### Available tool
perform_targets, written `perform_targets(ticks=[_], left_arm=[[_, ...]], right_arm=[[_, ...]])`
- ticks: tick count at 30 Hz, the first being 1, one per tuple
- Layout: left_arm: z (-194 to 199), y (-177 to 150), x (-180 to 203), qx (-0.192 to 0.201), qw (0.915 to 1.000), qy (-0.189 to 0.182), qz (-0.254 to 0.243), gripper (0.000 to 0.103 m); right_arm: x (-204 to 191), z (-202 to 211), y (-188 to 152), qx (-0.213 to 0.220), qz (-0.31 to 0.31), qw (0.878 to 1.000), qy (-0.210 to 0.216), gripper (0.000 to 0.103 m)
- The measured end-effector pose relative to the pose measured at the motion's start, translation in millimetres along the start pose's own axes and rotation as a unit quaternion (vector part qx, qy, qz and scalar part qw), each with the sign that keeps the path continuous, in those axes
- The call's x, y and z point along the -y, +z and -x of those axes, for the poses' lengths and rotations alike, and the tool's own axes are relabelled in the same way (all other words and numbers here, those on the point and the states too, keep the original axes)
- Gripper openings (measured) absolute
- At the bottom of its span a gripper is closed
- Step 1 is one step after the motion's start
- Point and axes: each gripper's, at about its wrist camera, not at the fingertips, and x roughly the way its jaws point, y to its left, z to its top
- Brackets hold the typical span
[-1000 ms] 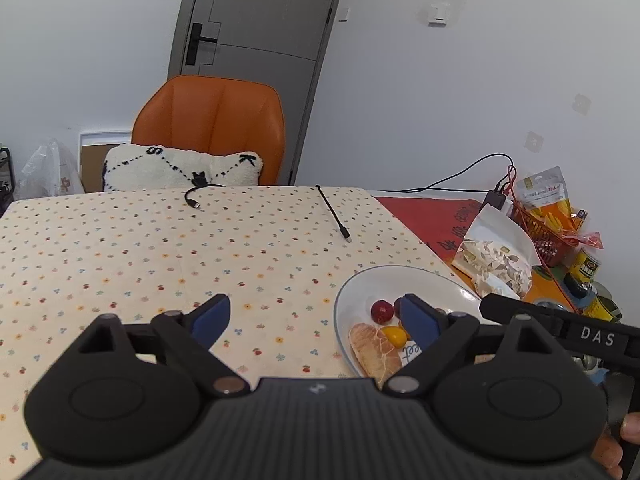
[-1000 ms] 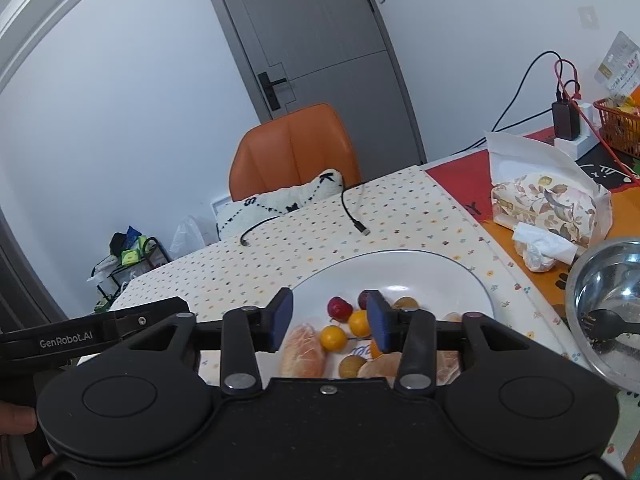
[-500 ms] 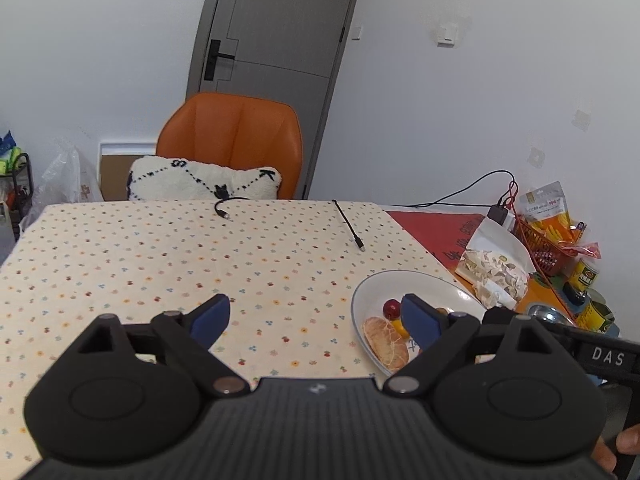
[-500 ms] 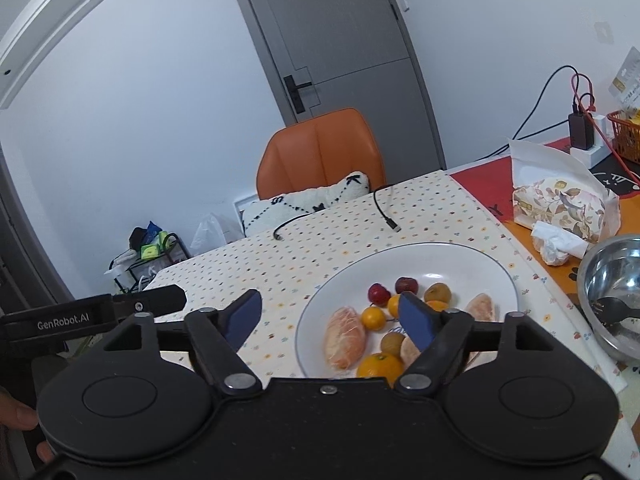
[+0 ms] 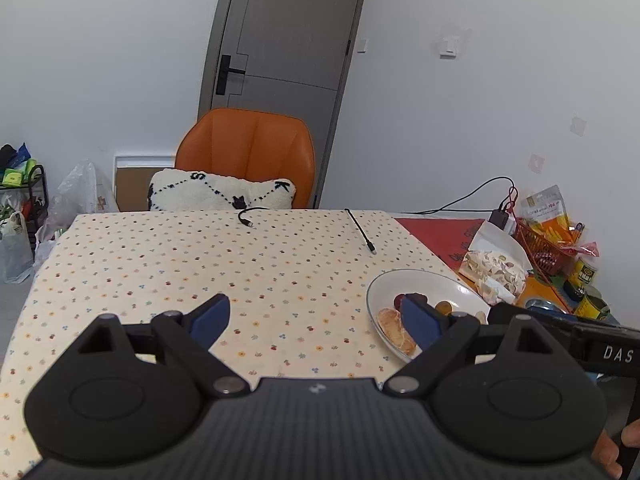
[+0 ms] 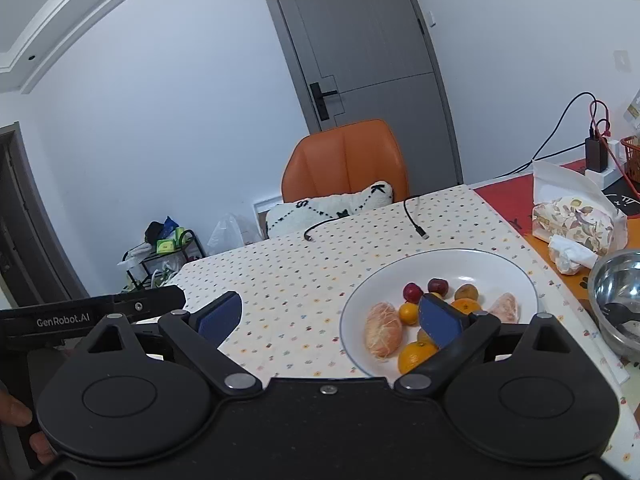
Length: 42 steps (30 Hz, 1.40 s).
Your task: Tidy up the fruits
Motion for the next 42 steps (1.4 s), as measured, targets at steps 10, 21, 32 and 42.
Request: perform_targets(ticks=[10, 21, 32, 42], left_arm=[[32, -8, -13, 0.013, 0.9998, 0.007, 0.01, 0.091], [60, -26, -15, 0.009, 0.9998, 0.014, 0.011, 0.098], [86, -36, -16, 0.0, 0.9994, 0.035, 0.01, 0.1], [108, -41, -12, -0.001, 0.9985, 0.054, 0.002, 0.1]], right_arm=[[-18, 21, -10, 0.012, 0.021, 1.0, 0.006, 0.099], [-30, 43, -30, 0.009, 0.024, 1.0, 0.003, 0.103], [-32, 75, -33, 0.006, 0.013, 1.0, 0.008, 0.103], [-42, 96, -39, -0.004, 0.026, 0.999, 0.024, 0.103]])
